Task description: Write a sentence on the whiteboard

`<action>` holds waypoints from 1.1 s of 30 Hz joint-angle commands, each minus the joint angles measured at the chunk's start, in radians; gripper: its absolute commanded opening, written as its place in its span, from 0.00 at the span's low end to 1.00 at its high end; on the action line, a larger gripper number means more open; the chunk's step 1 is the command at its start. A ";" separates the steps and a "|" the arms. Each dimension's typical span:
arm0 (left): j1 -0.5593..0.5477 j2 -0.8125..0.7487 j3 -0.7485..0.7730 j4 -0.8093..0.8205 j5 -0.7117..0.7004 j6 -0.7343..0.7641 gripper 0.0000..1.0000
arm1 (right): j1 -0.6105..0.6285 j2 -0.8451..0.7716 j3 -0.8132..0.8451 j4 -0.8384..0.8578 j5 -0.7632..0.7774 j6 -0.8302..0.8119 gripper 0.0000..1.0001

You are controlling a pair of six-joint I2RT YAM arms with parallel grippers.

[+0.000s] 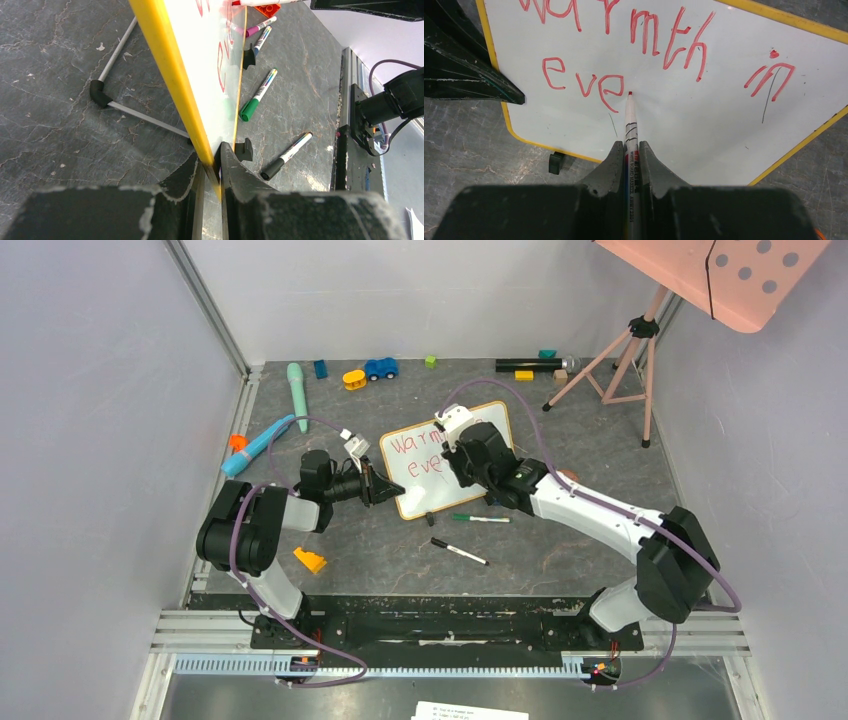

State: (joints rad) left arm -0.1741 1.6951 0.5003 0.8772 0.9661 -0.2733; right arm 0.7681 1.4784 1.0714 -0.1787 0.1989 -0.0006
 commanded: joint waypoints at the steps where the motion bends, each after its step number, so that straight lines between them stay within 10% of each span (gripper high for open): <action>1: 0.005 0.005 0.011 0.006 -0.073 0.060 0.02 | -0.005 0.021 0.051 0.042 0.000 -0.004 0.00; 33: 0.005 0.005 0.013 0.006 -0.075 0.060 0.02 | -0.024 0.023 0.023 0.014 0.060 -0.001 0.00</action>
State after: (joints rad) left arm -0.1741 1.6951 0.5003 0.8761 0.9615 -0.2733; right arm 0.7589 1.5066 1.1213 -0.1978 0.2371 -0.0010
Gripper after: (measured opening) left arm 0.199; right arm 0.120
